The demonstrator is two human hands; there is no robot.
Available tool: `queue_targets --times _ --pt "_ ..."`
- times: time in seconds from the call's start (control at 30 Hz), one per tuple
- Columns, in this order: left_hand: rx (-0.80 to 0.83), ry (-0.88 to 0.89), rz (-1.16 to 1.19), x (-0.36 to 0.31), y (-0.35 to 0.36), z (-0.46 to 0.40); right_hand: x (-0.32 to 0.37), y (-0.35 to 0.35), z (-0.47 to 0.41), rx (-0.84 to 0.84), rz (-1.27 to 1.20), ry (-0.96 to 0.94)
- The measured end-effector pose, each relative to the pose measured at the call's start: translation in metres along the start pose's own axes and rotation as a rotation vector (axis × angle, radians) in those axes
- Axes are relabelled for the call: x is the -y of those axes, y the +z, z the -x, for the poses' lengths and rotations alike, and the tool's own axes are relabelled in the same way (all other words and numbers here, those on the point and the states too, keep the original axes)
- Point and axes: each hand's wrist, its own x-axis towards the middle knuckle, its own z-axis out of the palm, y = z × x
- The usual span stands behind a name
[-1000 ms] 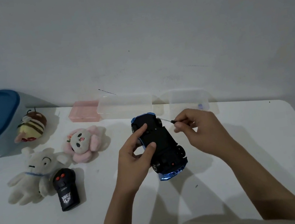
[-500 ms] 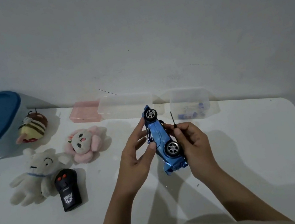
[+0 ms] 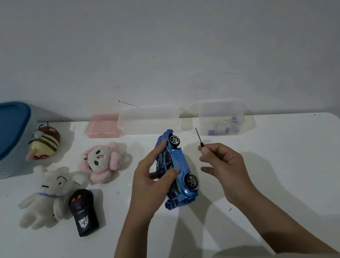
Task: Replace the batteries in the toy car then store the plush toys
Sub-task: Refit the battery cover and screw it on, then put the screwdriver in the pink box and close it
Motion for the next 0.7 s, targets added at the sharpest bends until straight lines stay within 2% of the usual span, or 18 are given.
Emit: queue_targets --times 0.07,0.17,0.37,0.5,0.7 --pt "-0.048 -0.043 -0.226 0.004 -0.005 -0.002 -0.002 -0.004 0.001 -0.032 0.032 0.004" --pt "-0.014 -0.064 -0.620 0.009 -0.008 -0.004 -0.006 -0.008 0.005 -0.043 0.070 0.008" --pt "0.043 -0.112 -0.973 0.016 0.000 -0.006 -0.014 -0.003 0.012 -0.053 0.097 -0.008" --pt "0.086 -0.106 -1.027 0.017 0.000 -0.007 -0.018 0.004 0.012 -0.083 0.117 -0.006" --pt "0.140 -0.080 -0.906 0.011 -0.026 -0.022 -0.019 0.026 0.001 -0.119 0.227 -0.020"
